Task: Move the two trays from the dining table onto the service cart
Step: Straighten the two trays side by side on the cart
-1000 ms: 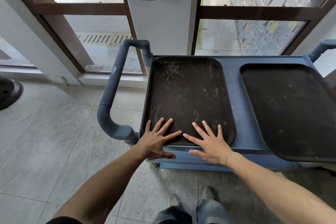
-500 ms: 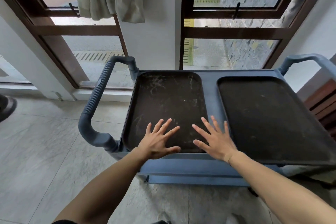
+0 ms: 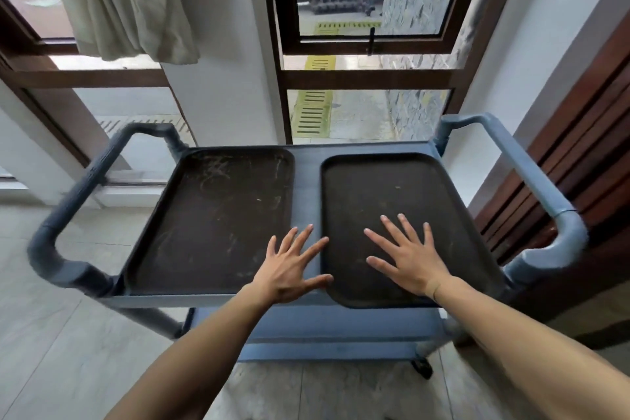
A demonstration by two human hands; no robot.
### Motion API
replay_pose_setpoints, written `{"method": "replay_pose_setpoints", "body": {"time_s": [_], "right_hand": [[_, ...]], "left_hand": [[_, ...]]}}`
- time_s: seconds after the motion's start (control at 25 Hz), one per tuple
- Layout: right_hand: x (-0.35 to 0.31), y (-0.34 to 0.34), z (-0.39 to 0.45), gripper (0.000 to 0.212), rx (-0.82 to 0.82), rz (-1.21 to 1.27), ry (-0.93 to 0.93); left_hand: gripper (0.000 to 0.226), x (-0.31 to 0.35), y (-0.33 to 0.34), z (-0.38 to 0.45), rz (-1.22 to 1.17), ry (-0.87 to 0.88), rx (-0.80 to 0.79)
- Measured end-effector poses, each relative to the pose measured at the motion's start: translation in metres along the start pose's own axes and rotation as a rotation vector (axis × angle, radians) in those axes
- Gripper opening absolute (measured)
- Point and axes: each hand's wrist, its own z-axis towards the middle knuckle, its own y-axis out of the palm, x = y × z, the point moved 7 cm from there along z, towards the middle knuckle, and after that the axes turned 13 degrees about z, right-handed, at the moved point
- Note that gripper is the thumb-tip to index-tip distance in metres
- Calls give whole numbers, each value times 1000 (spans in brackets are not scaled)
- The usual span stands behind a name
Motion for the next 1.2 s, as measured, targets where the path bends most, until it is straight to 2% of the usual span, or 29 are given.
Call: {"method": "replay_pose_setpoints", "body": {"time_s": [0.2,0.4,0.92,1.2], "right_hand": [[71,-4,-29,80,-31,17,10],[110,3,-46,78,-47,51,38],[110,33,-65,77,-122,57,-8],[113,30,-61,87,-127,24,-14]], "left_hand": [[88,58,-3,19,25,-27,-5],[87,87,0,23,73,-18,-56],[95,107,20,14,130,38,-60],[94,108,17,19,151,26,-21]]}}
